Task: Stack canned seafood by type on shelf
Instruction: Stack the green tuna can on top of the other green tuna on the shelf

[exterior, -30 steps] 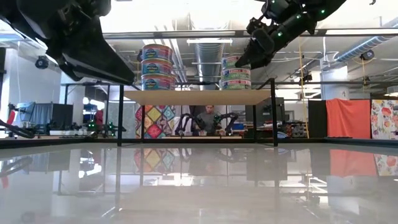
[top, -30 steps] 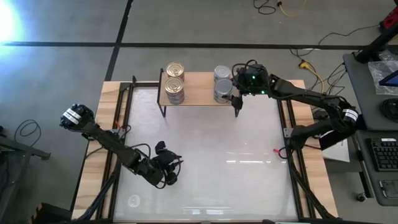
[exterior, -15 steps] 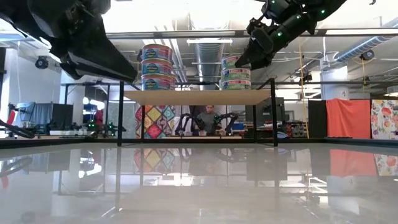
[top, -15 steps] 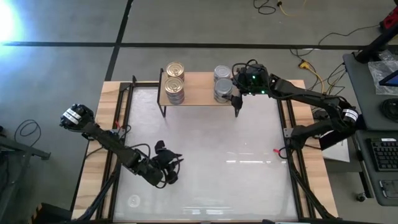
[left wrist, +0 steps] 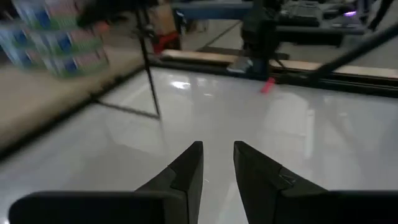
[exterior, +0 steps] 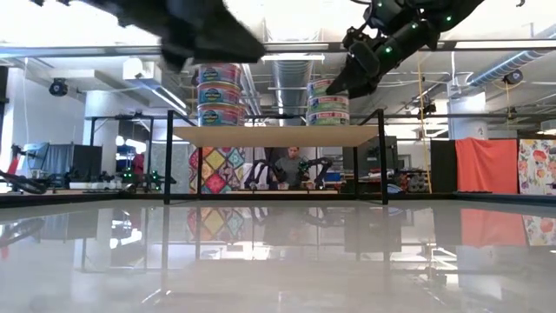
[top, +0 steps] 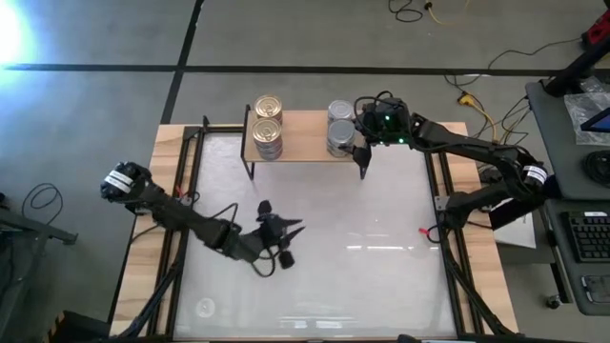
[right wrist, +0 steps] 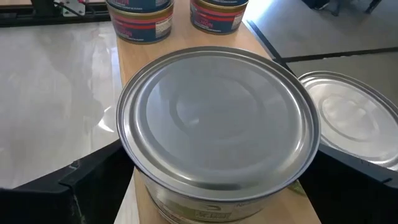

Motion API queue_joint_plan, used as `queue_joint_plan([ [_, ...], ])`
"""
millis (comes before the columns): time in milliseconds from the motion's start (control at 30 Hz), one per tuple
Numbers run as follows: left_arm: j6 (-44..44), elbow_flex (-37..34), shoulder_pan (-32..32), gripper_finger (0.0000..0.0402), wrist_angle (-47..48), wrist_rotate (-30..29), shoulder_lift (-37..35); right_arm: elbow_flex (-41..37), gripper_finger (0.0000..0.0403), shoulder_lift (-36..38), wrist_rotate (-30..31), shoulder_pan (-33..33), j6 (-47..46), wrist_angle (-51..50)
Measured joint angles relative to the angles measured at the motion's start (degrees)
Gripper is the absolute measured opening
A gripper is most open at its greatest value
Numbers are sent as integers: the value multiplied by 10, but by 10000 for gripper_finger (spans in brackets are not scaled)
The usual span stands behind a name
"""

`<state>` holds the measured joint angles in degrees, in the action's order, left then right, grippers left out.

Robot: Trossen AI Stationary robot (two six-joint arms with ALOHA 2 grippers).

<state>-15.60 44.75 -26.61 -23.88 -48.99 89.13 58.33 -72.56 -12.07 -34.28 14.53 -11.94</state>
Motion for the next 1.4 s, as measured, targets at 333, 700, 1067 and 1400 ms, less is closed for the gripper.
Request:
queue_joint_plan([
  [333,174,146,118,75,57,20,55,0,400,-3,0,0,13,14],
  [700,329,297,190,75,79,19,120,-1,400,-3,0,0,17,16],
  [1067,377,300,274,66,37,44,131,-2,400,-3,-1,1,15,17],
  [1400,497,297,307,2,34,71,131,-2,400,-3,-1,1,15,16],
])
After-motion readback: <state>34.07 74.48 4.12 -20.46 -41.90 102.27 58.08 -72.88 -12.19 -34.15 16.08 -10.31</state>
